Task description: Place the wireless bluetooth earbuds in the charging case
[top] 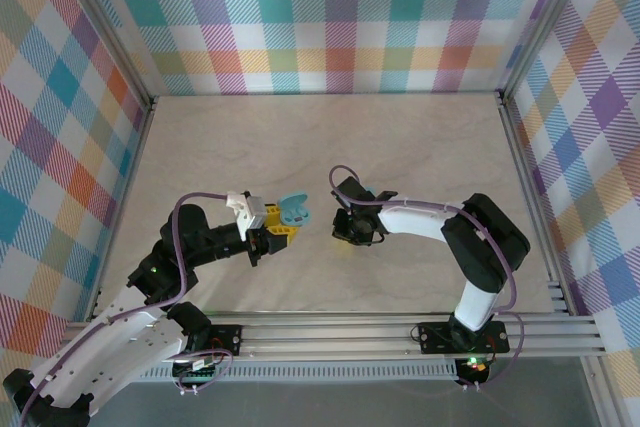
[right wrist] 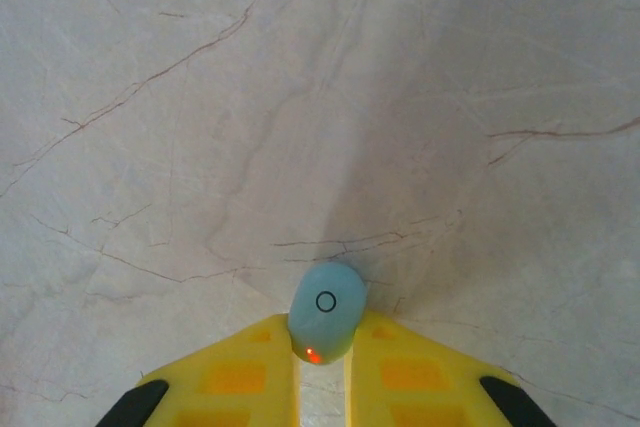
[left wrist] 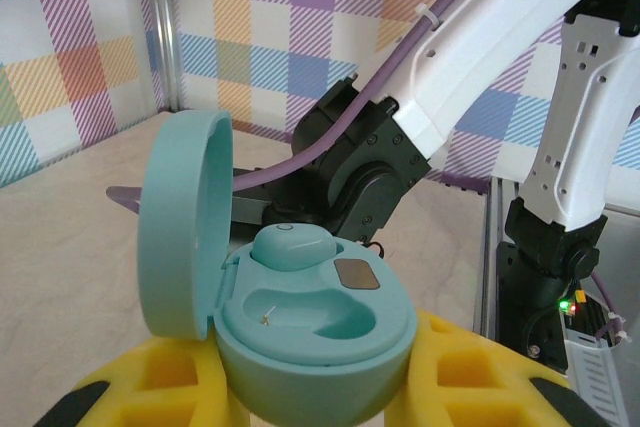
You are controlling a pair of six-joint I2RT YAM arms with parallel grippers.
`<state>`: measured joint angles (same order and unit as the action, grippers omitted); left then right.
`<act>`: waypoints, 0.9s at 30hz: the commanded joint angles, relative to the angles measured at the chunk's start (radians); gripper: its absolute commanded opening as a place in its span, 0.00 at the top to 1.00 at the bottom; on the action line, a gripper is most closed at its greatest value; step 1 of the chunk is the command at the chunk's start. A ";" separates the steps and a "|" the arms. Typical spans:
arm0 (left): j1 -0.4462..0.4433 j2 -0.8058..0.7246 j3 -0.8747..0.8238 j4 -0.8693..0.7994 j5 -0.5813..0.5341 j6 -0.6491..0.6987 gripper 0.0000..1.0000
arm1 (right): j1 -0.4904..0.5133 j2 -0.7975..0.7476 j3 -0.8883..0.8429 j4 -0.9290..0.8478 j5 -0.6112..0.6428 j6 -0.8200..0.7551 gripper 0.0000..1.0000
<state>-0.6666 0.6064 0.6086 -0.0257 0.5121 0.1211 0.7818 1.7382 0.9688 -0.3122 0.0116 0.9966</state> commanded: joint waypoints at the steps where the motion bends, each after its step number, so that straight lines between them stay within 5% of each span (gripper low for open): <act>1: -0.014 -0.011 0.026 0.015 0.006 -0.003 1.00 | -0.007 -0.027 -0.016 -0.039 0.018 -0.039 0.85; 13: -0.014 0.007 -0.016 0.099 -0.015 -0.018 1.00 | -0.007 -0.219 -0.040 -0.125 0.030 -0.153 0.87; 27: -0.016 0.297 0.021 0.374 -0.033 0.002 1.00 | -0.008 -0.510 0.021 -0.231 -0.031 -0.309 0.87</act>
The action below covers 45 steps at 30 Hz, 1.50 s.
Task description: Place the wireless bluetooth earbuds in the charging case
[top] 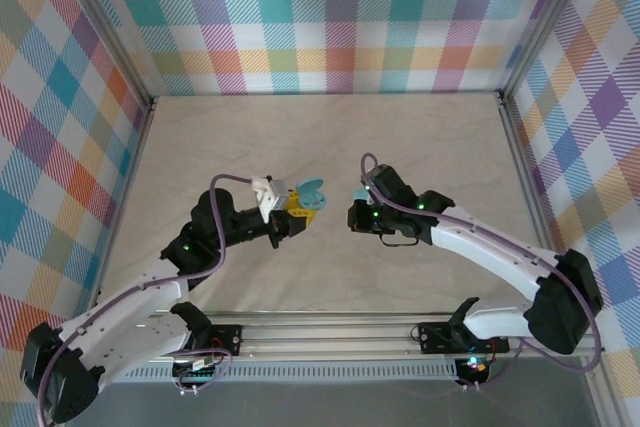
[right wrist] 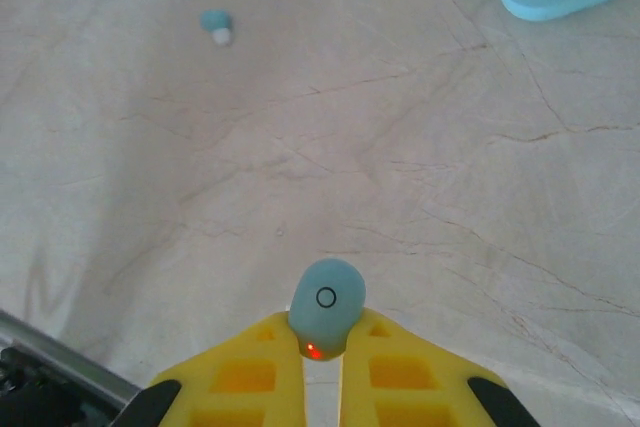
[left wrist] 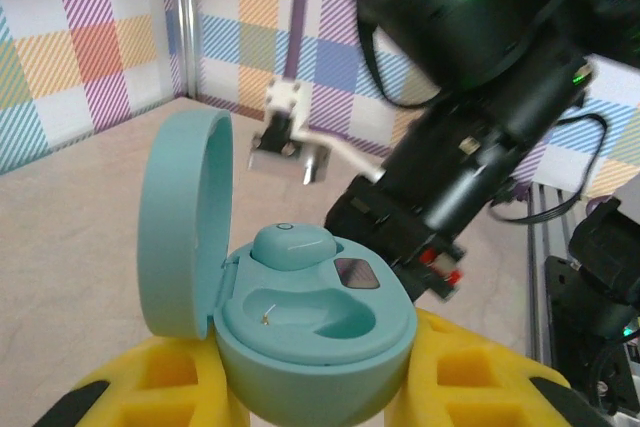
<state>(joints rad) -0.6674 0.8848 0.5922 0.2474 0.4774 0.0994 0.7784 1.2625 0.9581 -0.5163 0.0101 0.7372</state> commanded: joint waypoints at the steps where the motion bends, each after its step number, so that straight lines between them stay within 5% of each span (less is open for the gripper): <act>1: -0.015 0.030 0.042 0.106 -0.004 0.031 1.00 | -0.004 -0.050 0.038 -0.037 -0.029 -0.058 0.87; 10: -0.015 0.056 -0.005 0.179 -0.060 0.090 1.00 | -0.004 -0.179 0.111 -0.097 -0.085 -0.155 0.87; 16: -0.016 0.070 -0.012 0.202 -0.052 0.097 1.00 | -0.001 -0.145 0.218 -0.109 -0.232 -0.166 0.90; 28: -0.019 0.136 0.009 0.213 -0.033 0.101 1.00 | 0.001 -0.117 0.271 -0.084 -0.333 -0.252 0.90; 45: -0.024 0.160 0.018 0.218 -0.016 0.095 1.00 | -0.001 0.015 0.354 -0.115 -0.332 -0.319 0.90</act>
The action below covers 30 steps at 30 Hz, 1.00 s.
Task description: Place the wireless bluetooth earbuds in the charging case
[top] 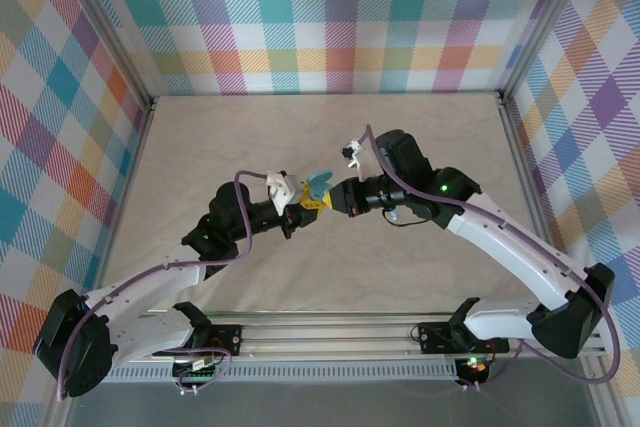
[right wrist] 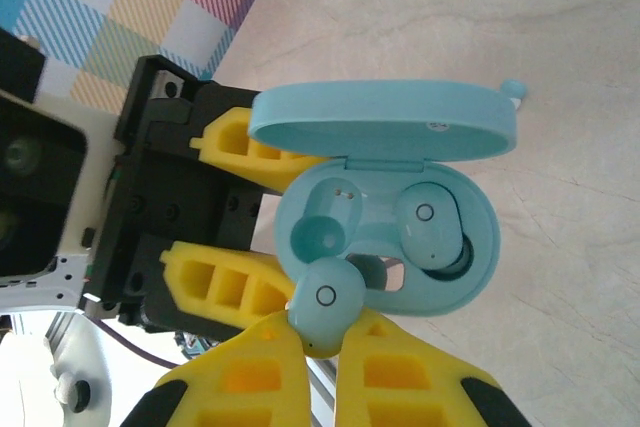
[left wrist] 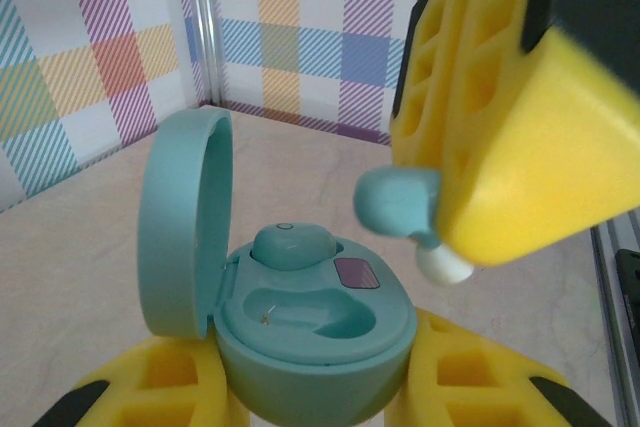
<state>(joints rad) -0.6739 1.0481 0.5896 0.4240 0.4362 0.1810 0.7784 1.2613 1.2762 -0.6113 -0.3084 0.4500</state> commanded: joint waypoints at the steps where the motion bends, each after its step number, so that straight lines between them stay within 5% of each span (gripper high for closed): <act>1: -0.018 -0.001 0.022 0.042 0.027 0.013 1.00 | 0.000 0.023 0.038 -0.024 -0.015 -0.034 0.90; 30: -0.018 -0.018 0.041 -0.004 0.032 0.023 1.00 | 0.001 0.116 0.106 -0.064 0.010 -0.075 0.89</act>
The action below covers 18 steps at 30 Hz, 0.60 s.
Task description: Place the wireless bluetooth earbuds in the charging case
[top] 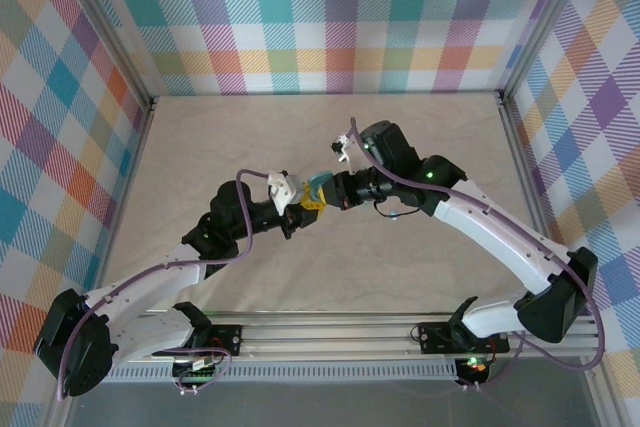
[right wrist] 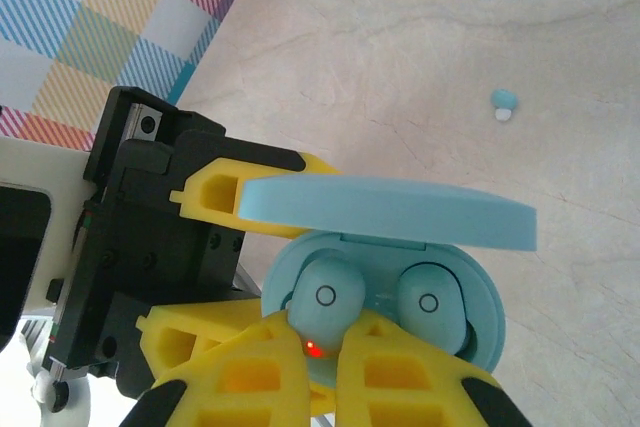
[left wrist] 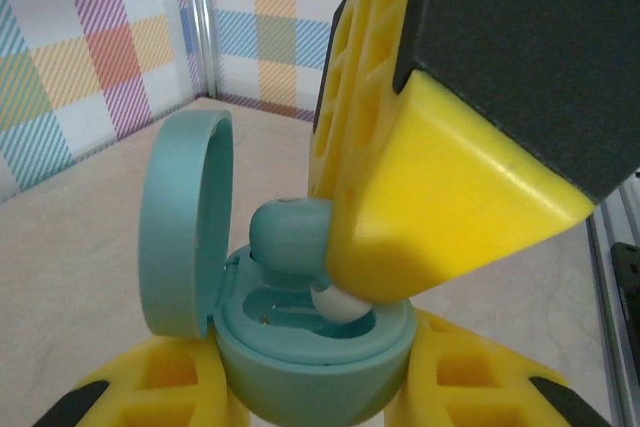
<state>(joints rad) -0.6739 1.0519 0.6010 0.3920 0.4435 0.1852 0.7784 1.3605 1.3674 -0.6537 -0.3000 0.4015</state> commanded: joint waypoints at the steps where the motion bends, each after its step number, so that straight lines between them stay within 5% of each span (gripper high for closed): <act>1: -0.019 -0.025 0.029 0.030 0.024 0.017 1.00 | 0.001 0.020 0.012 -0.021 -0.005 -0.026 0.88; 18: -0.021 -0.032 0.030 0.022 0.024 0.013 1.00 | 0.011 0.099 0.077 -0.131 -0.020 -0.117 0.87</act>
<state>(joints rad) -0.6739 1.0515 0.6010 0.3355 0.4320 0.1848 0.7788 1.4292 1.4155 -0.7136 -0.3157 0.3374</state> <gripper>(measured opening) 0.286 0.131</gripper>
